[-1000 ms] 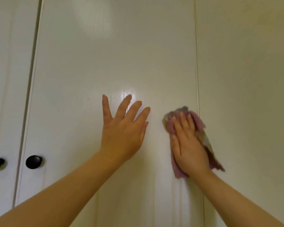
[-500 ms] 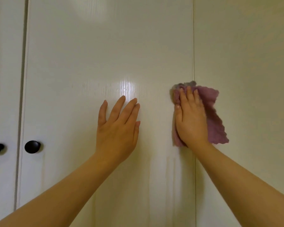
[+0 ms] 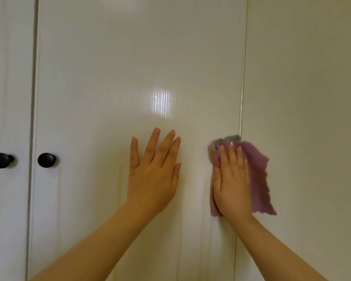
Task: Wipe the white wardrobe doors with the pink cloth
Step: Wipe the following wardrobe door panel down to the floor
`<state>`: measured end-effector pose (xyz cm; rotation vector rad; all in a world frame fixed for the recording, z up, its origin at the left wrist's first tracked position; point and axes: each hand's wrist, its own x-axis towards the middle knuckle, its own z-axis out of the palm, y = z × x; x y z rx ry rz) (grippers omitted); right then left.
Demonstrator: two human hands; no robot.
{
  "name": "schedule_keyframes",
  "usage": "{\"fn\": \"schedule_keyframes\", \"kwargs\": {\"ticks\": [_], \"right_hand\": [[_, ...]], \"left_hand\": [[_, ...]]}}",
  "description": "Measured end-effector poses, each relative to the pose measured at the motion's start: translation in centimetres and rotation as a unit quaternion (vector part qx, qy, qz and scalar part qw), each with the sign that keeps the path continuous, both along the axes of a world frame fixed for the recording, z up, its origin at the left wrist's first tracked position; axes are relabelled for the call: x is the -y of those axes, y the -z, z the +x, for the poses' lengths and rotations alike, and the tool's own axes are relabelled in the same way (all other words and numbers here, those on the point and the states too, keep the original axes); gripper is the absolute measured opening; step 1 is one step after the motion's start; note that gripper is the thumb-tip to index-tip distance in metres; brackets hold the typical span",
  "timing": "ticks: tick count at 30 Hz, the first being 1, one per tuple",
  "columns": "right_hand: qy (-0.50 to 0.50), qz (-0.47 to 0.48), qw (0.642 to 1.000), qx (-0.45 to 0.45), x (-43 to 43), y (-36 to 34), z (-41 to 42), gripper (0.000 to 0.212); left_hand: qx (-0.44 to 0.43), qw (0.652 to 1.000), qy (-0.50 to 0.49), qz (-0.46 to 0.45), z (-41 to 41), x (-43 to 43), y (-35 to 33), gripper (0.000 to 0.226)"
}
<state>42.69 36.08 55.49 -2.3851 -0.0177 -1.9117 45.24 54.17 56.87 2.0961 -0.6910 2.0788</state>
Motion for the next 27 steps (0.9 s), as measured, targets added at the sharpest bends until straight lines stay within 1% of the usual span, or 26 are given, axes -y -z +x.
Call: {"fn": "schedule_keyframes", "kwargs": {"ticks": [2, 5, 7, 9, 11, 13, 14, 16, 17, 19, 21, 23, 25, 27], "right_hand": [[-0.028, -0.028, 0.999, -0.031, 0.7, 1.0, -1.0, 0.05], [-0.047, -0.005, 0.997, -0.053, 1.2, -4.3, -1.9, 0.054], [-0.044, -0.007, 0.998, -0.037, 1.8, -6.8, -1.8, 0.055], [-0.041, -0.008, 0.998, -0.04, 2.1, -5.2, -1.6, 0.054], [-0.016, -0.028, 0.998, -0.049, 2.4, -0.4, -1.2, 0.053], [-0.029, -0.044, 0.996, -0.07, 2.5, 3.5, -1.8, 0.055], [-0.05, -0.045, 0.994, -0.084, 2.7, 3.7, -2.2, 0.057], [-0.092, -0.035, 0.99, -0.098, 2.7, 1.2, -2.7, 0.056], [-0.093, -0.026, 0.99, -0.101, 2.8, -0.3, -2.8, 0.056], [-0.072, -0.008, 0.994, -0.078, 2.9, -2.4, -2.4, 0.058], [-0.053, -0.003, 0.997, -0.056, 2.5, -1.3, -1.8, 0.061], [-0.04, -0.009, 0.998, -0.041, 2.3, 2.2, -1.2, 0.059], [-0.082, 0.002, 0.996, -0.043, 2.1, 4.1, -1.4, 0.057], [-0.121, 0.011, 0.991, -0.049, 2.2, 2.3, -1.8, 0.057]], "left_hand": [[-0.005, 1.0, -0.007, 0.005, 0.0, 0.2, 0.6, 0.048], [-0.013, 1.0, -0.003, -0.023, -0.2, 0.3, 0.9, 0.048], [-0.018, 0.998, 0.01, -0.056, -0.7, 0.5, 1.3, 0.048], [-0.032, 0.996, 0.018, -0.077, -1.1, 0.8, 2.2, 0.049], [-0.047, 0.996, 0.014, -0.079, -1.2, 1.0, 3.3, 0.05], [-0.069, 0.994, 0.003, -0.081, -1.2, 0.8, 4.4, 0.051], [-0.077, 0.994, -0.002, -0.082, -1.2, 0.7, 4.8, 0.051], [-0.084, 0.993, -0.011, -0.084, -1.2, 0.8, 5.3, 0.052], [-0.086, 0.993, -0.015, -0.083, -1.2, 0.9, 5.6, 0.053], [-0.092, 0.992, -0.018, -0.087, -1.1, 1.5, 6.1, 0.054], [-0.094, 0.991, -0.023, -0.089, -1.2, 1.8, 6.7, 0.055], [-0.102, 0.991, -0.022, -0.085, -1.2, 1.9, 7.1, 0.055], [-0.106, 0.991, -0.033, -0.073, -1.1, 1.1, 7.1, 0.055], [-0.106, 0.991, -0.042, -0.066, -1.0, 0.7, 6.8, 0.054]]}}
